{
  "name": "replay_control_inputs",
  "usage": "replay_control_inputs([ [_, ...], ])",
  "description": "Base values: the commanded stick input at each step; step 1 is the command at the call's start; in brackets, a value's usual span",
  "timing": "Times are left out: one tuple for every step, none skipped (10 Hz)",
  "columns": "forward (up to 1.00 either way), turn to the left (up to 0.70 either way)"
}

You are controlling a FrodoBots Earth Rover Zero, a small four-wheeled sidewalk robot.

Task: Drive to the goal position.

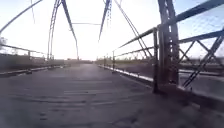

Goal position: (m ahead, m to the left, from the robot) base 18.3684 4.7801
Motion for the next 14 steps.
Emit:
replay_control_inputs([
  [1.00, 0.07],
  [1.00, 0.25],
  [1.00, 0.12],
  [1.00, 0.03],
  [1.00, 0.03],
  [1.00, 0.04],
  [1.00, 0.20],
  [1.00, 0.39],
  [1.00, 0.41],
  [1.00, 0.28],
  [1.00, 0.18],
  [1.00, 0.13],
  [1.00, 0.10],
  [1.00, 0.08],
])
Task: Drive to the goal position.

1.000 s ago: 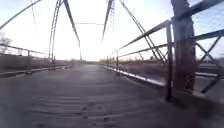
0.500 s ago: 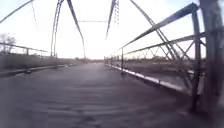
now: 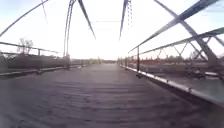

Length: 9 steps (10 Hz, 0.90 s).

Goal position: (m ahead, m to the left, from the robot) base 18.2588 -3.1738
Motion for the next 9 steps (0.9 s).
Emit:
replay_control_inputs([
  [1.00, 0.06],
  [1.00, 0.07],
  [1.00, 0.35],
  [1.00, 0.28],
  [1.00, 0.17],
  [1.00, 0.02],
  [1.00, -0.02],
  [1.00, -0.06],
  [1.00, -0.25],
])
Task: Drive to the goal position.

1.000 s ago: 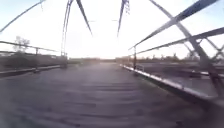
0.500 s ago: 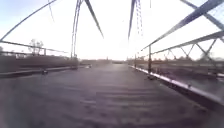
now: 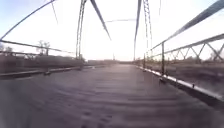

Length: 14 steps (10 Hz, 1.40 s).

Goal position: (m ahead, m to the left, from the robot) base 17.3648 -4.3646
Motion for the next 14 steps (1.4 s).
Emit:
replay_control_inputs([
  [1.00, -0.38],
  [1.00, -0.25],
  [1.00, -0.12],
  [1.00, -0.16],
  [1.00, -0.12],
  [1.00, 0.01],
  [1.00, 0.01],
  [1.00, 0.01],
  [1.00, 0.01],
  [1.00, 0.01],
  [1.00, 0.01],
  [1.00, 0.01],
  [1.00, 0.01],
  [1.00, 0.01],
])
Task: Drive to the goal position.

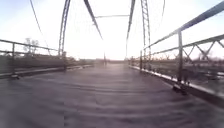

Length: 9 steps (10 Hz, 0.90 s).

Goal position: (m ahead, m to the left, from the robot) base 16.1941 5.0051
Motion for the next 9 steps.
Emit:
replay_control_inputs([
  [1.00, 0.06],
  [1.00, 0.20],
  [1.00, 0.28],
  [1.00, 0.22],
  [1.00, 0.01],
  [1.00, 0.03],
  [1.00, 0.03],
  [1.00, 0.03],
  [1.00, 0.03],
])
